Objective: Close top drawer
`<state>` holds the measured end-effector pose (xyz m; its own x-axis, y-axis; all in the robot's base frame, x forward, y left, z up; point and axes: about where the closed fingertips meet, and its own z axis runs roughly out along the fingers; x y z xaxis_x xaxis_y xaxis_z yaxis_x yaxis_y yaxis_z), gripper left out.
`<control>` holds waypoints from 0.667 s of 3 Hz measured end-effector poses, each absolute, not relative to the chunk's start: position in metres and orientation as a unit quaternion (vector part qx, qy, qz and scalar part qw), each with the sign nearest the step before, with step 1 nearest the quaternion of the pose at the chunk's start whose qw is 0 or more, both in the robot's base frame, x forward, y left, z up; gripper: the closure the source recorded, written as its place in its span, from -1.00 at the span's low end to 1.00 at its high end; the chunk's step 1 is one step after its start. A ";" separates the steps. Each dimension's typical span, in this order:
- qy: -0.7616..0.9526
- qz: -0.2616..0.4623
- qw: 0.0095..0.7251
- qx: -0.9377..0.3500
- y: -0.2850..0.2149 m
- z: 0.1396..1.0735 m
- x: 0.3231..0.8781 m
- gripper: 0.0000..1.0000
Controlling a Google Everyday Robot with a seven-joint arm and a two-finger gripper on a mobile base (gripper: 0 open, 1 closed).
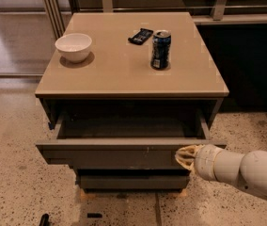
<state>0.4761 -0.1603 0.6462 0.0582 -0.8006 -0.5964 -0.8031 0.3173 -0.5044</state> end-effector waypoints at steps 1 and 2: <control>0.682 -0.001 0.441 -0.583 -0.157 0.649 0.500 1.00; 0.681 -0.006 0.440 -0.585 -0.155 0.653 0.527 1.00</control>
Offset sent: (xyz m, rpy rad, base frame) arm 0.0860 0.0088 0.0100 -0.0165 -0.0243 0.0007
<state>0.5272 -0.1545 0.6526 0.0727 -0.8020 -0.5929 -0.7921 0.3148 -0.5229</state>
